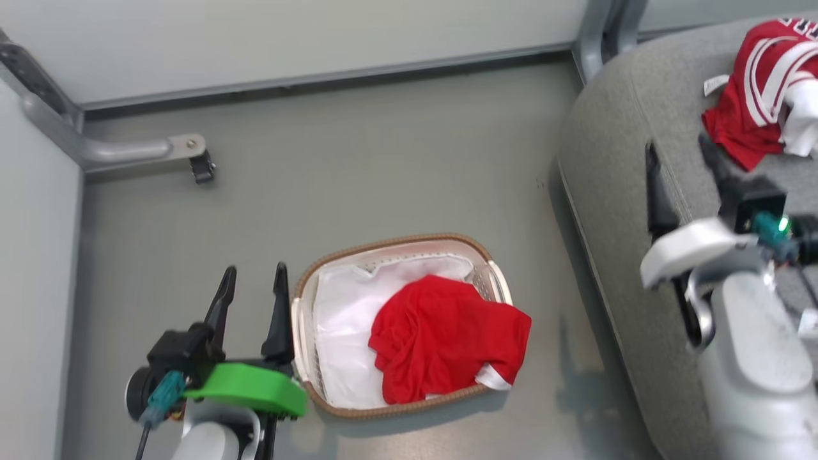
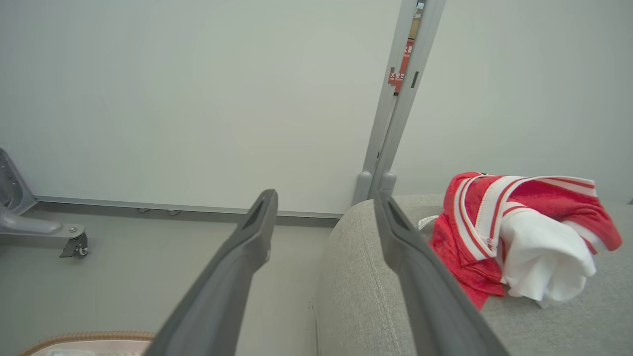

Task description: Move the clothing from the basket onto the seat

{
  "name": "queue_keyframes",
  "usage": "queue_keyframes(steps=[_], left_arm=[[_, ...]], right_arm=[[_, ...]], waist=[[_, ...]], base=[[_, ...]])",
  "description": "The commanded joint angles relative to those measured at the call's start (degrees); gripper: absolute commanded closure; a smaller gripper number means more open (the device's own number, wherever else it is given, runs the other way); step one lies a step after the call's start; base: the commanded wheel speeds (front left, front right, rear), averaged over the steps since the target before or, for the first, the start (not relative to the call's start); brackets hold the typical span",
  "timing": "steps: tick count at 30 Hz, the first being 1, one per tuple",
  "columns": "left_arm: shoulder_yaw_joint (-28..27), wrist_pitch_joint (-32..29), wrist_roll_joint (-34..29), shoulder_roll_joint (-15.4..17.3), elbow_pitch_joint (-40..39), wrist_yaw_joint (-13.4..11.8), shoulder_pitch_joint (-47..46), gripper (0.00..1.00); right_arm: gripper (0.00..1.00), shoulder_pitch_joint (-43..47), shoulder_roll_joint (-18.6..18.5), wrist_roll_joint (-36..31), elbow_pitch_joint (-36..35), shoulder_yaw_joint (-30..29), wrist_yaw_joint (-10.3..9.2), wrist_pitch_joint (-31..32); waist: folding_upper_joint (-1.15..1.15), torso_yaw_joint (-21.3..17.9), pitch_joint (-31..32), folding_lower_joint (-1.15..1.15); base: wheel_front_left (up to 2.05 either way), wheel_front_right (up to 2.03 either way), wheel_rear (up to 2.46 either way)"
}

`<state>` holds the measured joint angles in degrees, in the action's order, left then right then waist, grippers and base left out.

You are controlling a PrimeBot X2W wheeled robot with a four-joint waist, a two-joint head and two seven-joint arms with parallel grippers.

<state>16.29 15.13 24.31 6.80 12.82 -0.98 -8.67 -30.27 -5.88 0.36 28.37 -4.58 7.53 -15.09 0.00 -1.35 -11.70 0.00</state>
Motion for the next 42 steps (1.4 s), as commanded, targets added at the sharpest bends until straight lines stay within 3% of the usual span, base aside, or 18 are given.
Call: queue_keyframes(steps=[1, 8, 15, 42], left_arm=[[-1.0, 0.0, -1.2, -0.4, -0.4, 0.5, 2.0, 0.00], [-5.4, 0.0, -2.9, -2.4, -1.1, 1.8, 8.5, 0.00], [-7.6, 0.0, -4.4, -3.5, -1.1, 3.0, 12.4, 0.00], [-8.0, 0.0, -4.0, -3.9, -0.4, 3.5, 13.7, 0.00]], right_arm=[[0.00, 3.1, 0.8, 0.4, -1.2, 0.1, -0.08, -0.1], [0.00, 13.9, 2.8, 1.4, -7.1, 1.3, -0.08, -0.1], [0.00, 20.7, 2.9, 6.7, -10.2, 3.6, -0.08, -0.1], [0.00, 23.5, 2.9, 5.9, -8.9, 6.8, -0.08, -0.1]], waist=[[0.00, 2.4, 3.5, 0.00], [0.00, 3.4, 6.6, 0.00], [0.00, 3.6, 8.8, 0.00], [0.00, 3.7, 10.6, 0.00]], base=[[0.00, 0.00, 0.00], [0.00, 0.00, 0.00], [0.00, 0.00, 0.00], [0.00, 0.00, 0.00]])
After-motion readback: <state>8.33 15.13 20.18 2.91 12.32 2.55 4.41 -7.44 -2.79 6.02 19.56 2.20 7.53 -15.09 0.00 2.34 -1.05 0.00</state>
